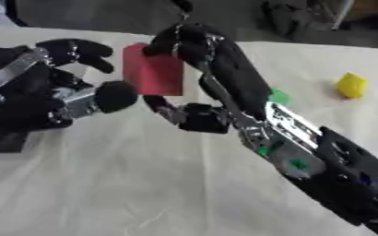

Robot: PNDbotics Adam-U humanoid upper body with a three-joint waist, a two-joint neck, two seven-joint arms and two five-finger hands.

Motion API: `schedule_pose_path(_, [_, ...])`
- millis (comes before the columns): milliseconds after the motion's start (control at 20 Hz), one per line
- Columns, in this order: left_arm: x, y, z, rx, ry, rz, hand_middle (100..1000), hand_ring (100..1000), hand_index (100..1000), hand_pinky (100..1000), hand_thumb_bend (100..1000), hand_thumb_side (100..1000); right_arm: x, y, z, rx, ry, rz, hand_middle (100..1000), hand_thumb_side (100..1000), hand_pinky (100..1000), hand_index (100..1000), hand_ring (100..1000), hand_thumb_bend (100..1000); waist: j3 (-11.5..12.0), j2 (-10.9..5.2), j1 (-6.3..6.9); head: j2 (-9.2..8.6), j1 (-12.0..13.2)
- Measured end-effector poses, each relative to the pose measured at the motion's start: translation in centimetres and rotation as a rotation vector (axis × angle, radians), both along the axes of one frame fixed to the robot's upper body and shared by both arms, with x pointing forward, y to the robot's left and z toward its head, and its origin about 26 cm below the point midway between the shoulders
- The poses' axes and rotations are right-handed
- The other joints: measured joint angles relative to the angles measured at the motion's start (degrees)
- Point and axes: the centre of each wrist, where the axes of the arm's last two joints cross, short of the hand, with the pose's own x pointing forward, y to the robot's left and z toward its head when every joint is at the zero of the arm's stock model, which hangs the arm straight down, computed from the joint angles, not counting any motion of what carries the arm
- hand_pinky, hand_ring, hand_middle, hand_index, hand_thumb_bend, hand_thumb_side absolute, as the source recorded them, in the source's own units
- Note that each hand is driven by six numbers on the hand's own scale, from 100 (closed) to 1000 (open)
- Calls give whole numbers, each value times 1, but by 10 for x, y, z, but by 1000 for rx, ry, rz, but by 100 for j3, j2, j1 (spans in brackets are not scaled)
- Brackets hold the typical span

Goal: Pick up the objects with one hand, pass them to the other hand, and then place them into the box on the other side of the table.

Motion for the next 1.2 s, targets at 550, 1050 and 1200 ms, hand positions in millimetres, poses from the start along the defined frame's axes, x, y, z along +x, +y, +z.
schedule_pose_path(550, [-2, -4, -3, 78, 15, 126, 697, 430, 820, 839, 1000, 481, 3, -3, 11, -24, -38, 14, 536, 100, 744, 456, 350, 100, -17, 40, -21, -2, 0])
schedule_pose_path(1050, [-3, -7, -4, 65, 6, 149, 674, 410, 806, 835, 1000, 518, 3, -2, 14, -43, -58, 22, 534, 100, 740, 451, 338, 100, -19, 85, -52, -80, 6])
schedule_pose_path(1200, [-4, -10, -3, 43, 17, 143, 669, 405, 803, 834, 1000, 529, 3, -1, 14, -51, -35, 38, 531, 100, 729, 446, 328, 100, -21, 89, -68, -101, 6])
